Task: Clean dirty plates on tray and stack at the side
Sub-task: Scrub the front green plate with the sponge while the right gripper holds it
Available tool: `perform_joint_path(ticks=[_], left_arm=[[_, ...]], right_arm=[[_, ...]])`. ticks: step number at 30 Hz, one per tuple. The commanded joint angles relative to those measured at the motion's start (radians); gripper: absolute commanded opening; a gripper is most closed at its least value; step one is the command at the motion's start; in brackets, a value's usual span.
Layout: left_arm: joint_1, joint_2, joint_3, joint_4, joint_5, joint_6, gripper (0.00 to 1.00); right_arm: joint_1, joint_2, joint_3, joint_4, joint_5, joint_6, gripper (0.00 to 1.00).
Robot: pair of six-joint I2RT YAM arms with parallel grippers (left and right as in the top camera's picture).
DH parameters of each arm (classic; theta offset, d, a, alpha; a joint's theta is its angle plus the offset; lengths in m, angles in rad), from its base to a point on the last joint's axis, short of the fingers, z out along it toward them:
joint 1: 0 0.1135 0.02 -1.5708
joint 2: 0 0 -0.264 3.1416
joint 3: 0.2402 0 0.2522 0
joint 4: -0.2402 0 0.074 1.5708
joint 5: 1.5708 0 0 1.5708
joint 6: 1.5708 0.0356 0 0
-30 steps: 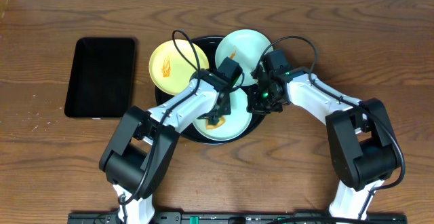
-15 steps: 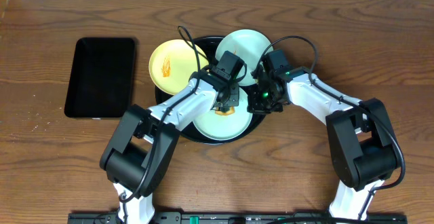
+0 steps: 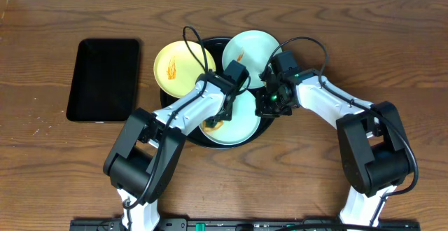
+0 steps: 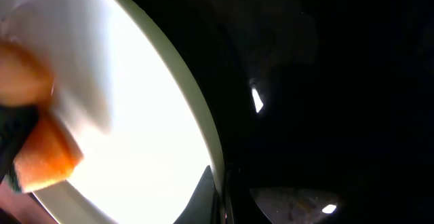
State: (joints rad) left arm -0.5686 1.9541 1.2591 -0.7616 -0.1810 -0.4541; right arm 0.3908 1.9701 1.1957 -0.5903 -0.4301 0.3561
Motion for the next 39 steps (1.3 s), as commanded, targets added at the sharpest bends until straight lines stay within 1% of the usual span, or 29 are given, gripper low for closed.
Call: perform_joint_path(ticks=[1,5,6,8,11,14,17,19,22,25,27,36,37,38,39], left_arm=[[0.003,0.017,-0.005,-0.039,0.13,-0.018,0.08],[0.003,0.017,0.001,0.025,0.427,0.038,0.07],[0.003,0.017,0.001,0.053,0.488,0.042,0.08],[0.003,0.017,0.001,0.116,0.557,0.042,0.07],[0.004,0.017,0.001,0.215,0.56,0.042,0.07],[0.021,0.017,0.001,0.283,0.55,0.041,0.07],[0.043,0.017,0.001,0.283,0.531,0.016,0.08],[0.055,0.018,0.0,0.266,0.531,0.015,0.07],[0.06,0.018,0.0,0.239,0.531,0.015,0.07],[0.059,0.019,-0.002,0.23,0.531,0.015,0.07],[0.059,0.019,-0.002,0.229,0.531,0.015,0.07],[0.059,0.019,-0.002,0.228,0.531,0.007,0.07],[0.059,0.019,-0.002,0.228,0.532,0.007,0.07],[0.059,0.019,-0.002,0.228,0.532,0.007,0.08],[0.059,0.019,-0.002,0.228,0.532,0.007,0.07]], right_arm=[[-0.004,0.012,0.006,-0.009,0.011,-0.005,0.01],[-0.004,0.012,0.006,-0.01,0.011,-0.005,0.01],[-0.004,0.012,0.006,-0.01,0.01,-0.005,0.01],[-0.004,0.012,0.006,-0.01,0.002,-0.005,0.01],[-0.004,0.012,0.006,-0.012,-0.012,-0.005,0.01],[-0.004,0.012,0.006,-0.021,-0.038,-0.004,0.01],[-0.004,0.012,0.006,-0.026,-0.047,0.017,0.02],[-0.004,0.012,0.006,-0.026,-0.047,0.042,0.1],[-0.003,0.012,0.006,-0.016,-0.046,0.079,0.24],[0.008,0.013,0.005,0.003,-0.045,0.119,0.3],[0.016,0.013,-0.001,0.019,-0.045,0.14,0.31],[0.023,0.013,-0.027,0.041,-0.043,0.203,0.23],[0.024,0.016,-0.027,0.041,-0.042,0.208,0.19],[0.024,0.019,-0.027,0.042,-0.043,0.209,0.08],[0.024,0.023,-0.027,0.043,-0.043,0.213,0.01]])
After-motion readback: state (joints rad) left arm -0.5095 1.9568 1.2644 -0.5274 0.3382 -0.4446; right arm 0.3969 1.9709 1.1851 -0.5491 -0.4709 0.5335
